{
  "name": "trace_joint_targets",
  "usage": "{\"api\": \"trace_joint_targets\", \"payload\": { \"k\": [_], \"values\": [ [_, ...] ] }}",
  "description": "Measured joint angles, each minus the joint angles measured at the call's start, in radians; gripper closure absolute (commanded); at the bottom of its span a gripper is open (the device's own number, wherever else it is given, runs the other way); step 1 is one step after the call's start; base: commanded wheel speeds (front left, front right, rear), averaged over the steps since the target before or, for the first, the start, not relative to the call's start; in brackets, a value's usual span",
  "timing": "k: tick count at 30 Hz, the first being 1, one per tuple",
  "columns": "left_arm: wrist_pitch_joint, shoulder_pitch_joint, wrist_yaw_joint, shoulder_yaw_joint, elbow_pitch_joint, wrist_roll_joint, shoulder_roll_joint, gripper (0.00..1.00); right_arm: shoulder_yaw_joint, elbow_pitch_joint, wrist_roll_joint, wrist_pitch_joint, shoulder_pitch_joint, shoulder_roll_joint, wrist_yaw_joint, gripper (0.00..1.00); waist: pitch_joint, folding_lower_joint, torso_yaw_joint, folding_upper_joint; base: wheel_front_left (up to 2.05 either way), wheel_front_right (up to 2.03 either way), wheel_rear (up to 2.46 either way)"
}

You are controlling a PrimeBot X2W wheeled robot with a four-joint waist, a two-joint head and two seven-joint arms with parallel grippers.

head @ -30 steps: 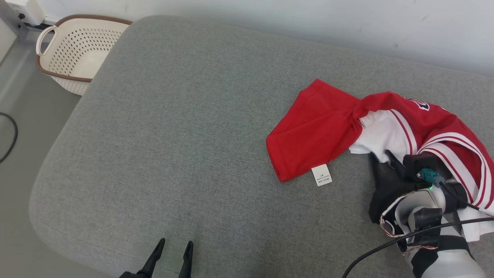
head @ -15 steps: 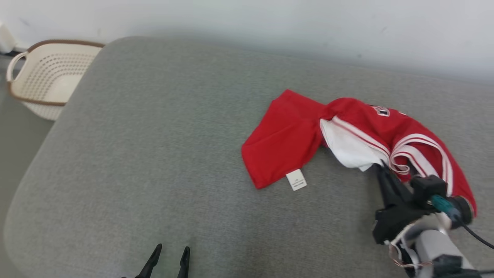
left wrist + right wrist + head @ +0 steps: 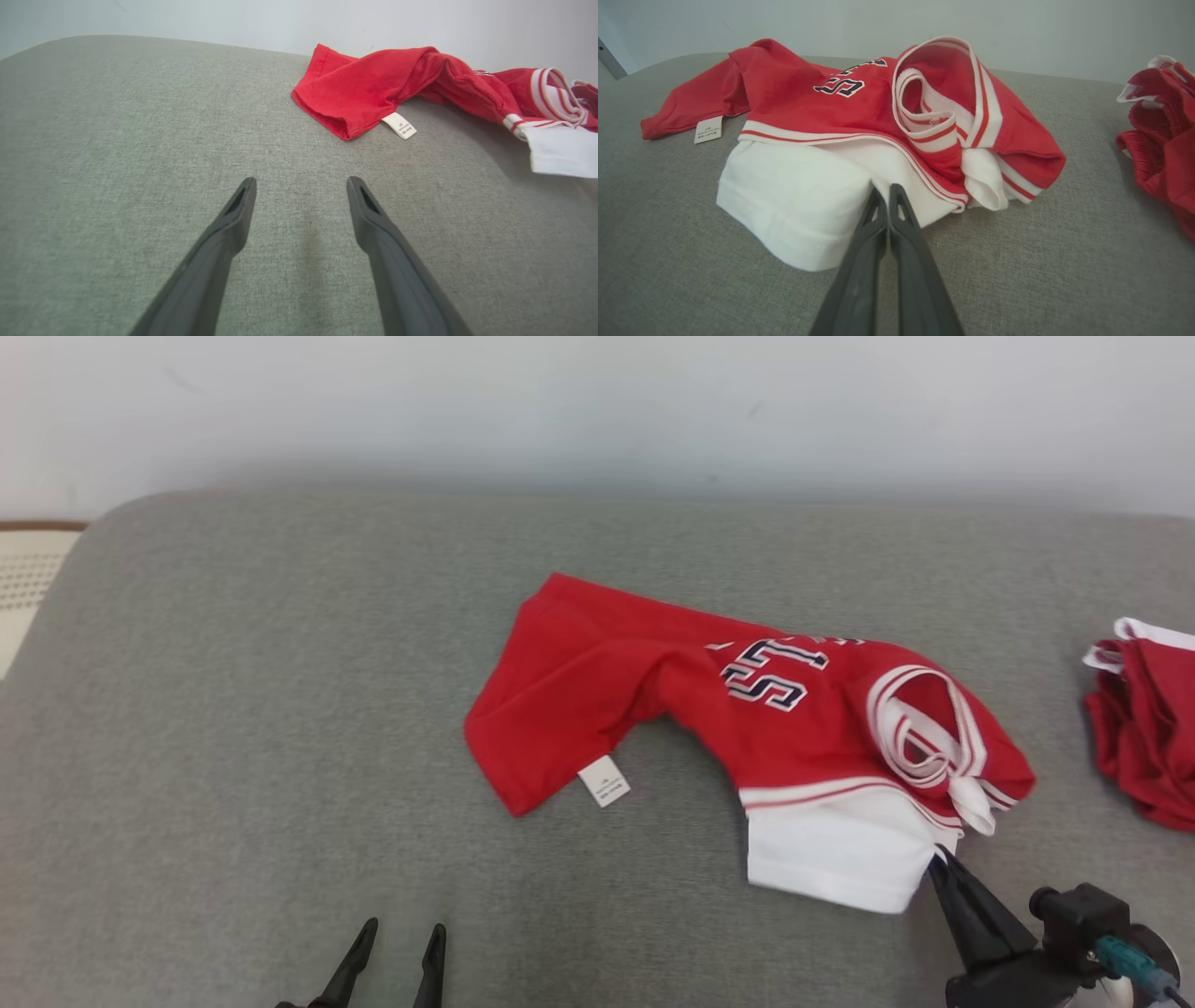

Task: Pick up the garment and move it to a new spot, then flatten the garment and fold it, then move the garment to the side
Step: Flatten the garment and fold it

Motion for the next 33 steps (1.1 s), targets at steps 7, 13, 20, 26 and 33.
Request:
{"api": "trace_joint_targets", "payload": {
  "k": [7, 13, 20, 26, 33],
  "values": [
    [0.000, -0.010, -0.015, 0.011, 0.002, 0.018, -0.001, 0.00, 0.008, -0.012, 0.042, 0.000, 0.054, -0.066, 0.000, 1.00, -0.010, 0.0000, -0.079, 0.0000, 0.00, 0.00, 0.00],
    [0.000, -0.030, -0.018, 0.009, 0.005, 0.017, 0.000, 0.00, -0.078, 0.000, 0.046, 0.000, 0.071, -0.044, 0.000, 0.00, -0.016, 0.0000, -0.121, 0.0000, 0.00, 0.00, 0.00],
    [0.000, -0.071, -0.016, -0.005, 0.025, 0.013, 0.000, 0.00, -0.200, -0.056, -0.029, 0.000, 0.086, 0.018, 0.000, 0.00, -0.018, 0.0000, -0.159, 0.0000, 0.00, 0.00, 0.00],
    [0.000, -0.137, -0.008, -0.012, 0.099, -0.004, 0.000, 0.00, -0.244, -0.118, -0.083, 0.000, 0.083, 0.084, 0.000, 0.00, -0.007, 0.0000, -0.191, 0.0000, 0.00, 0.00, 0.00],
    [0.000, -0.212, 0.010, 0.003, 0.211, -0.024, 0.000, 0.00, -0.244, -0.139, -0.106, 0.000, 0.060, 0.126, 0.000, 0.00, 0.020, 0.0000, -0.231, 0.0000, 0.00, 0.00, 0.00]
  ]
}}
